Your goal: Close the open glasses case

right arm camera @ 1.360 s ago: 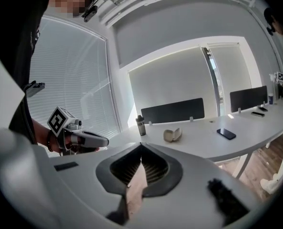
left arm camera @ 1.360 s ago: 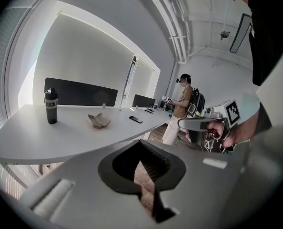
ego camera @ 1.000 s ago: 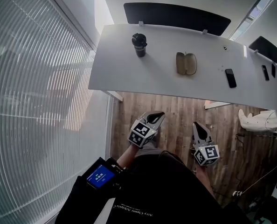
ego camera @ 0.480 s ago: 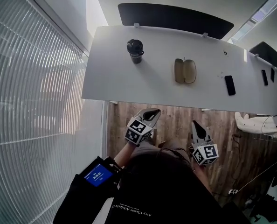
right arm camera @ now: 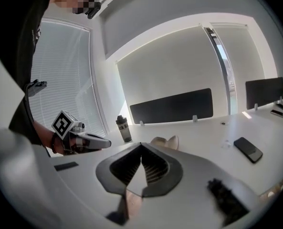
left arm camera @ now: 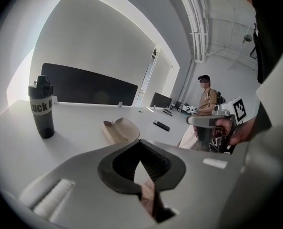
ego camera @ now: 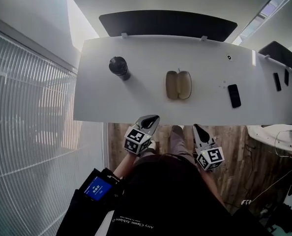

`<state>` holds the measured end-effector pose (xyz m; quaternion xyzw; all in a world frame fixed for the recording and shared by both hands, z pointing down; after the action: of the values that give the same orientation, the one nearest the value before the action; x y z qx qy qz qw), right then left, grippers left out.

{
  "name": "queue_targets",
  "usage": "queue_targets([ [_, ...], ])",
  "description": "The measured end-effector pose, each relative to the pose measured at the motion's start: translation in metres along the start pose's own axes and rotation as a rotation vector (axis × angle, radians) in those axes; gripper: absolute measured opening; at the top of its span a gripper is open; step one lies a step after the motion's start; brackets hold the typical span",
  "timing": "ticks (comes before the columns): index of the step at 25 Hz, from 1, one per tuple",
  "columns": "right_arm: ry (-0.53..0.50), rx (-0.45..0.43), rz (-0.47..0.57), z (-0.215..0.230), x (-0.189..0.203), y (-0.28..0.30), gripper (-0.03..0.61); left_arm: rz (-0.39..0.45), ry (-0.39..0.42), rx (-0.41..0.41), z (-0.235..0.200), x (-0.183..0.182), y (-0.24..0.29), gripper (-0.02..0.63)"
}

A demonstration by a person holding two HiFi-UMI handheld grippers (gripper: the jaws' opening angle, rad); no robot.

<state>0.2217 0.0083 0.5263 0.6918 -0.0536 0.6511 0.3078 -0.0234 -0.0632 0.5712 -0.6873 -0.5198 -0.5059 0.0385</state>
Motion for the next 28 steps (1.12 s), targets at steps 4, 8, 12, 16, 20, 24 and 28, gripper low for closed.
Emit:
queue_targets([
  [4,-0.001,-0.023,0.011,0.071,-0.005,0.015,0.008,-0.016,-0.053,-0.059,-0.003,-0.017,0.048,0.009],
  [8,-0.014,-0.051,0.008,0.134,-0.01,0.031,0.008,-0.076,-0.181,-0.132,-0.023,-0.017,0.087,0.009],
  [12,-0.062,-0.126,-0.034,0.174,-0.004,0.064,0.008,-0.096,-0.299,-0.183,-0.045,-0.015,0.108,0.009],
  [16,-0.064,-0.16,-0.083,0.188,0.005,0.085,0.008,-0.107,-0.405,-0.165,-0.057,-0.01,0.122,0.03],
  [20,-0.042,-0.16,-0.16,0.197,0.018,0.117,0.008,-0.17,-0.366,-0.137,-0.069,-0.016,0.14,0.043],
  [24,-0.034,-0.166,-0.266,0.197,0.041,0.149,0.008,-0.201,-0.382,-0.114,-0.081,-0.014,0.147,0.043],
  [28,-0.003,-0.194,-0.359,0.194,0.063,0.176,0.008,-0.261,-0.359,-0.077,-0.084,-0.012,0.154,0.043],
])
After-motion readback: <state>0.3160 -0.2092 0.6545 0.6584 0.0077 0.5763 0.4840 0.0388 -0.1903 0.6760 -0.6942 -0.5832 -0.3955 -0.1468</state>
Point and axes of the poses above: the fingertips, and each gripper's own axes: y forward along the fingers, z to its right, x out of its underside, the point moved 8 cm from there along -y, backward along the fingers, and after that the axes turned 12 degrees about -y, right-handed, at the moved point
